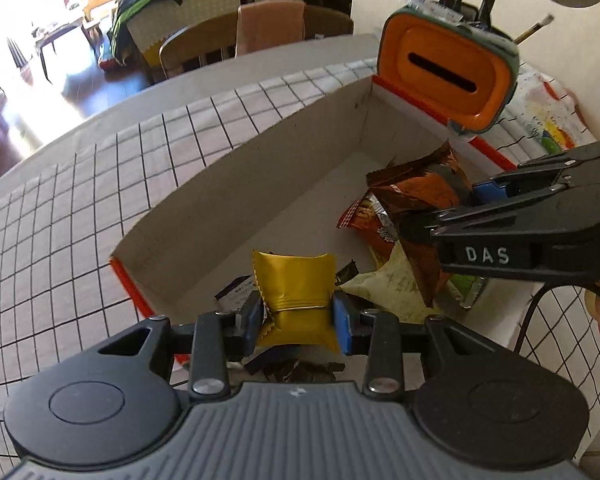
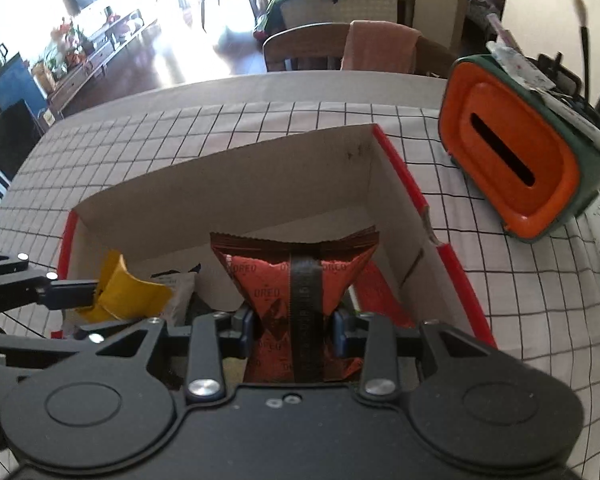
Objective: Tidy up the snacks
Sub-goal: 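Open the left tool to drop the yellow packet while the right tool releases the red-and-black packet into the box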
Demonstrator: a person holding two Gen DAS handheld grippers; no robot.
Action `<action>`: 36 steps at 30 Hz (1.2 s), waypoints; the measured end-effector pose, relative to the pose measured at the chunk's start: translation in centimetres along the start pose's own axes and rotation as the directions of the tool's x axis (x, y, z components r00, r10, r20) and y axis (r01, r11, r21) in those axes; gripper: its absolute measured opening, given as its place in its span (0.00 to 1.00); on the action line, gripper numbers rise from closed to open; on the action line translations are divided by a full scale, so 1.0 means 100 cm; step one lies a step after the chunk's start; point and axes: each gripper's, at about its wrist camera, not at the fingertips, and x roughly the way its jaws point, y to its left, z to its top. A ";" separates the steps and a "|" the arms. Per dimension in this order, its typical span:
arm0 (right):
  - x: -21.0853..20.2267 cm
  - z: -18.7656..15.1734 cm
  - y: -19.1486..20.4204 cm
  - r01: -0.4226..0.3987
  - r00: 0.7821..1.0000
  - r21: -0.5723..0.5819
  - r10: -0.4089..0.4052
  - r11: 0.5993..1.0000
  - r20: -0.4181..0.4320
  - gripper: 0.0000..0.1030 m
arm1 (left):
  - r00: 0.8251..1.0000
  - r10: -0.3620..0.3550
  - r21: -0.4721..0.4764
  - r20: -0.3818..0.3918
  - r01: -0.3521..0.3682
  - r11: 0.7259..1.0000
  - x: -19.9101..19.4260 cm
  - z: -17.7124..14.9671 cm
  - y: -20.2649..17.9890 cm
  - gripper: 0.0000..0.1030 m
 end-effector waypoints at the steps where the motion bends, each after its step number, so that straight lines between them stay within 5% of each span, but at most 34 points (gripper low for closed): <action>1: 0.002 0.002 0.000 0.001 1.000 -0.003 -0.001 1.000 -0.006 0.34 | 1.000 0.000 -0.004 -0.012 0.000 1.000 0.004 0.001 0.000 0.35; 16: 0.011 0.014 -0.002 -0.016 0.998 -0.031 0.014 0.999 -0.055 0.38 | 0.993 0.016 -0.019 -0.118 -0.018 1.000 0.037 0.008 -0.003 0.37; 25: 0.008 0.013 -0.001 -0.015 0.999 -0.026 0.014 1.000 -0.049 0.44 | 0.997 -0.012 -0.054 -0.070 0.008 0.999 0.028 0.008 0.001 0.61; 32: -0.011 0.007 0.004 -0.029 1.000 -0.028 0.029 0.999 -0.001 0.74 | 1.000 -0.026 -0.058 0.007 0.026 0.998 0.004 0.001 0.008 0.70; 36: -0.026 0.003 0.007 -0.036 0.999 -0.015 0.037 0.999 0.031 0.81 | 0.999 -0.035 -0.065 0.041 0.037 0.997 -0.011 -0.006 0.014 0.71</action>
